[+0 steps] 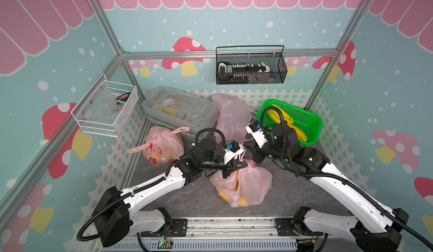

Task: Place the banana into a plastic bag & tie a knot
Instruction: Cross the plastic bag at the center of the board.

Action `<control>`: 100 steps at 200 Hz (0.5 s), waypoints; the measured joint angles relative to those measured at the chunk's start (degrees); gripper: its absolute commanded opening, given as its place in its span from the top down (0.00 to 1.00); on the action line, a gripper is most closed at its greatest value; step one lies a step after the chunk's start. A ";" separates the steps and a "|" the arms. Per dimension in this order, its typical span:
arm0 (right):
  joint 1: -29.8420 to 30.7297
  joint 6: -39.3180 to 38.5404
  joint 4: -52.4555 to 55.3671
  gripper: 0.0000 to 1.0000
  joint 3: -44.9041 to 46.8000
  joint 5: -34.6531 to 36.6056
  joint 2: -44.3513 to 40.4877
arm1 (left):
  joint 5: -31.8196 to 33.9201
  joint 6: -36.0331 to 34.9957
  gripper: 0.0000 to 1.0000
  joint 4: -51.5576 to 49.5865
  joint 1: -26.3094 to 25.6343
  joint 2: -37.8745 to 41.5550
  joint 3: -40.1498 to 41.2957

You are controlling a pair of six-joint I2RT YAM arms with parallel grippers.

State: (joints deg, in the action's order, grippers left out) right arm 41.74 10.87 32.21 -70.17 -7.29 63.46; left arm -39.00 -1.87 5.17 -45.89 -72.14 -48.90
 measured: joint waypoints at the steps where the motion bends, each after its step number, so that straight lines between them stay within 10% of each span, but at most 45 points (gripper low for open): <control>1: 0.00 0.00 0.00 1.00 0.00 0.00 0.00 | 0.00 0.00 1.00 0.02 0.00 0.02 0.04; 100: -0.07 1.01 -2.73 1.00 1.42 -2.56 2.56 | -1.01 3.98 1.00 5.03 1.42 1.07 3.34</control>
State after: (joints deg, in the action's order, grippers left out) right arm 41.67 11.88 29.47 -68.75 -9.85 66.02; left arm -40.01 2.11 10.20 -44.47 -71.07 -45.56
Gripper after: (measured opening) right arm 0.048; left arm 0.049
